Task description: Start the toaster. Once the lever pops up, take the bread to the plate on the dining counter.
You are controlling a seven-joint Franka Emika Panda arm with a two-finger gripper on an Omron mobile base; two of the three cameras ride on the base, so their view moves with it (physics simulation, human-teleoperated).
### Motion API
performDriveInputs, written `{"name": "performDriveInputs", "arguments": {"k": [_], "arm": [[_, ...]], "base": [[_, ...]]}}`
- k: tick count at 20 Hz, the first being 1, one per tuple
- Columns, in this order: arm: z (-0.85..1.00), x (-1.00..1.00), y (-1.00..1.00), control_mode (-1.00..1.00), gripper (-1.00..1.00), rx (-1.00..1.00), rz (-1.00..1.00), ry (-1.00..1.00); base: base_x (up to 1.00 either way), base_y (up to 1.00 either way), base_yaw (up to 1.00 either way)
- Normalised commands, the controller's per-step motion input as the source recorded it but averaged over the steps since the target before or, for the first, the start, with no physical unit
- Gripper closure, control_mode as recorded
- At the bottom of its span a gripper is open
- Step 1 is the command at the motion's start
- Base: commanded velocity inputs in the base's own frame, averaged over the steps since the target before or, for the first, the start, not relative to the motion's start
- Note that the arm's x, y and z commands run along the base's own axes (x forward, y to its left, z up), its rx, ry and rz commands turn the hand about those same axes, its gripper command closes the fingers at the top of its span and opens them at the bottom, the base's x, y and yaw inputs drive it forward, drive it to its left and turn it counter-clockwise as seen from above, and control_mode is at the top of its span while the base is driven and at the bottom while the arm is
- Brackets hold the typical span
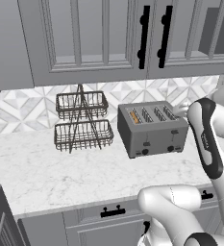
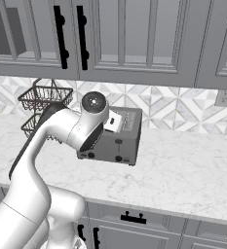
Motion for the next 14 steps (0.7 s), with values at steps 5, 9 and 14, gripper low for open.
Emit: {"name": "performDriveInputs", "arguments": {"k": [5,9,14], "arm": [[0.0,0.0,0.0,-1.0,-1.0,0.0,0.0,0.0],[0.0,0.0,0.0,-1.0,-1.0,0.0,0.0,0.0],[0.0,0.0,0.0,-1.0,-1.0,0.0,0.0,0.0]], "base": [[0.0,0.0,0.0],[0.0,0.0,0.0],[0.0,0.0,0.0]]}}
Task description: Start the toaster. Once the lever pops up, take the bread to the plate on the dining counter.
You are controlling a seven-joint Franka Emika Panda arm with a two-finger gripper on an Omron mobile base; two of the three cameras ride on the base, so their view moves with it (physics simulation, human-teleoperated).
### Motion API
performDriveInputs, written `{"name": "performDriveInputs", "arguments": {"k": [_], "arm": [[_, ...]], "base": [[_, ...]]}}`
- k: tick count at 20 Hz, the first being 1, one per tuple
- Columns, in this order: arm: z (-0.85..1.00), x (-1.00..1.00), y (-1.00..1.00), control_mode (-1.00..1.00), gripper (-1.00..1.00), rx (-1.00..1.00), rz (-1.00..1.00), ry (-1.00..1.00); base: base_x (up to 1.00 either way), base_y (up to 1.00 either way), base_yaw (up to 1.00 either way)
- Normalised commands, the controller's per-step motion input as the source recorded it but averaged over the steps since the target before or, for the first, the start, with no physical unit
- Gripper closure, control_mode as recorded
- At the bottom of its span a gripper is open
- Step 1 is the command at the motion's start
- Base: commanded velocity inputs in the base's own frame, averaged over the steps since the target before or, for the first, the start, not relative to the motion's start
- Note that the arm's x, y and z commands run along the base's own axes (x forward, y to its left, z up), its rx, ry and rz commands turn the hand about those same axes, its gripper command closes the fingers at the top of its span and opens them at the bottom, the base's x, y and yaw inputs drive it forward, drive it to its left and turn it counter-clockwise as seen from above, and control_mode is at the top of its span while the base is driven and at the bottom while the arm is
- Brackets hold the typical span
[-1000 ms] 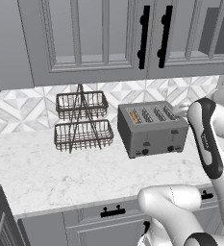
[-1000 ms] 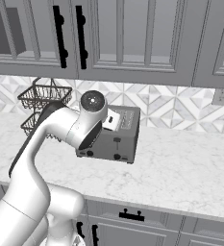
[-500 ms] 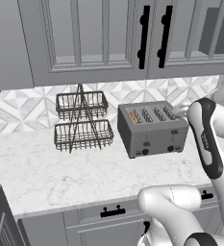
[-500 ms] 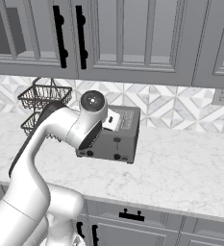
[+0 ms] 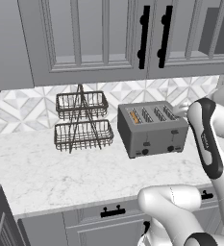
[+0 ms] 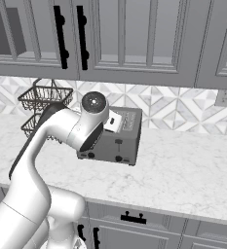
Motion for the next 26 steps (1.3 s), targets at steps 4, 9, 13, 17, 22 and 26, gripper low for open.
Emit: {"name": "performDriveInputs", "arguments": {"k": [4,9,13,17,22,26], "arm": [[0.0,0.0,0.0,-1.0,-1.0,0.0,0.0,0.0],[0.0,0.0,0.0,-1.0,-1.0,0.0,0.0,0.0],[0.0,0.0,0.0,-1.0,-1.0,0.0,0.0,0.0],[0.0,0.0,0.0,-1.0,-1.0,0.0,0.0,0.0],[0.0,0.0,0.0,-1.0,-1.0,0.0,0.0,0.0],[0.0,0.0,0.0,-1.0,-1.0,0.0,0.0,0.0]], "base": [[0.0,0.0,0.0],[0.0,0.0,0.0],[0.0,0.0,0.0],[0.0,0.0,0.0],[0.0,0.0,0.0],[0.0,0.0,0.0]]}}
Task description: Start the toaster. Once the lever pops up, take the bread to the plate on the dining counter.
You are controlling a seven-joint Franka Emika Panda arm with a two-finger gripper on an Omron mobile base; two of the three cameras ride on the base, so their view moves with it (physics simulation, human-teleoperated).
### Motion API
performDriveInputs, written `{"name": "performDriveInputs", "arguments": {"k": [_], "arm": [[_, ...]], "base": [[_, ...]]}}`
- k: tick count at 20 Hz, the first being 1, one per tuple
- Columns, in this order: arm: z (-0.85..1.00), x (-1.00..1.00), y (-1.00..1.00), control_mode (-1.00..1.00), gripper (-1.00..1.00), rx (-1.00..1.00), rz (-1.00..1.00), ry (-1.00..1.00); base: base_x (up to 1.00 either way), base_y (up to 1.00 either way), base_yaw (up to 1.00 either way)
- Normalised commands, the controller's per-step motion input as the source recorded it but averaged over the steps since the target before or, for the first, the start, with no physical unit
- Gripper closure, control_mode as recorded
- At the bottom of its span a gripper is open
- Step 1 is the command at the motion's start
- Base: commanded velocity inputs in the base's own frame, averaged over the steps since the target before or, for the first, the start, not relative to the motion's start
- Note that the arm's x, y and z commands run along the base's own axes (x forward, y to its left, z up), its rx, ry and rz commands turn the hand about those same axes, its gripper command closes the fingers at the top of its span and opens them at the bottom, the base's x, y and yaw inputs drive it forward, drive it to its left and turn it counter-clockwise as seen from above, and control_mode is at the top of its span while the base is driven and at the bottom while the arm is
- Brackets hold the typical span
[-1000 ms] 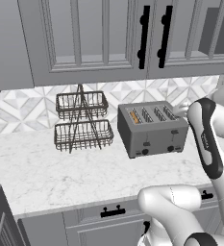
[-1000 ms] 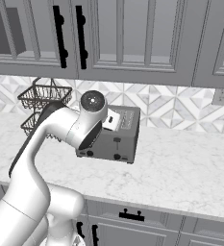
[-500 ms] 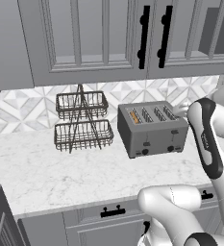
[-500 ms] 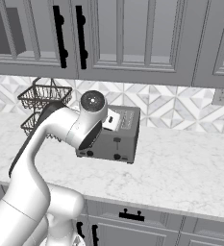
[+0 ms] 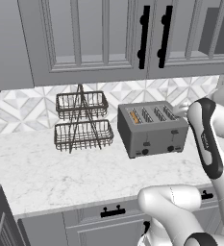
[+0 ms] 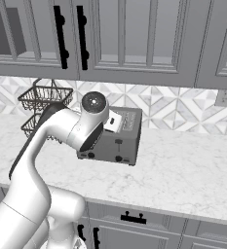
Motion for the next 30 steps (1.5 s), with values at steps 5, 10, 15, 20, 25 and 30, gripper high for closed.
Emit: {"name": "performDriveInputs", "arguments": {"k": [5,10,15,20,25,30], "arm": [[0.0,0.0,0.0,-1.0,-1.0,0.0,0.0,0.0],[0.0,0.0,0.0,-1.0,-1.0,0.0,0.0,0.0],[0.0,0.0,0.0,-1.0,-1.0,0.0,0.0,0.0],[0.0,0.0,0.0,-1.0,-1.0,0.0,0.0,0.0],[0.0,0.0,0.0,-1.0,-1.0,0.0,0.0,0.0],[0.0,0.0,0.0,-1.0,-1.0,0.0,0.0,0.0]], "base": [[0.0,0.0,0.0],[0.0,0.0,0.0],[0.0,0.0,0.0],[0.0,0.0,0.0],[0.0,0.0,0.0],[0.0,0.0,0.0]]}}
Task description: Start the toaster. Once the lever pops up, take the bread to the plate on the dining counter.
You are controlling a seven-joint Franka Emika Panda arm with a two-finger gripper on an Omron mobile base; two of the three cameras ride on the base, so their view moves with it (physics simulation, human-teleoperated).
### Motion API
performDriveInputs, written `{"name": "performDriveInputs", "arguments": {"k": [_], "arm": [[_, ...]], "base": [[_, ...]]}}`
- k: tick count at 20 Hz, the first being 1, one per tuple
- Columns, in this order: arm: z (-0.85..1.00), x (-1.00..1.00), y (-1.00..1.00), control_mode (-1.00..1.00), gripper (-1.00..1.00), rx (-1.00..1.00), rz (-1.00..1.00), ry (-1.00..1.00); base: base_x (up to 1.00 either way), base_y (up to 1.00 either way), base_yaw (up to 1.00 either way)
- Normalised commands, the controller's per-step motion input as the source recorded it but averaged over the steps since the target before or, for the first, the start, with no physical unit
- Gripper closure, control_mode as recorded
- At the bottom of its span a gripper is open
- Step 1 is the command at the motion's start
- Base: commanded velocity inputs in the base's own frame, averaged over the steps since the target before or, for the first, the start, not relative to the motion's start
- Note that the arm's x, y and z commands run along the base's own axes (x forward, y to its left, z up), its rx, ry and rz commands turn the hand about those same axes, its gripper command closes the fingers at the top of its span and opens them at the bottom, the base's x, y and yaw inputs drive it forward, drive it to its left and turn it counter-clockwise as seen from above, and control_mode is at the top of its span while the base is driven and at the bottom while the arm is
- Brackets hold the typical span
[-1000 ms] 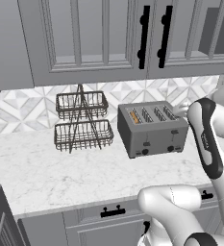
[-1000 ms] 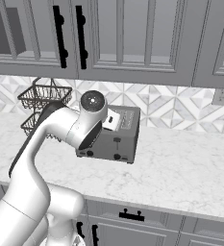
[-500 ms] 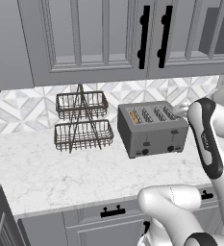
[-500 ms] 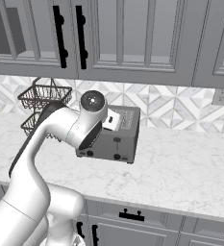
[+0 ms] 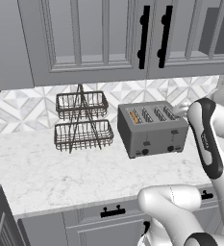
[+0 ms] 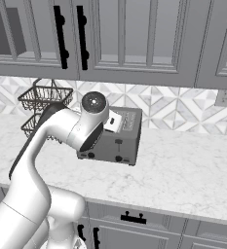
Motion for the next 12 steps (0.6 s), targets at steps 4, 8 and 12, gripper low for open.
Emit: {"name": "performDriveInputs", "arguments": {"k": [4,8,12], "arm": [[0.0,0.0,0.0,-1.0,-1.0,0.0,0.0,0.0],[0.0,0.0,0.0,-1.0,-1.0,0.0,0.0,0.0],[0.0,0.0,0.0,-1.0,-1.0,0.0,0.0,0.0]], "base": [[0.0,0.0,0.0],[0.0,0.0,0.0],[0.0,0.0,0.0]]}}
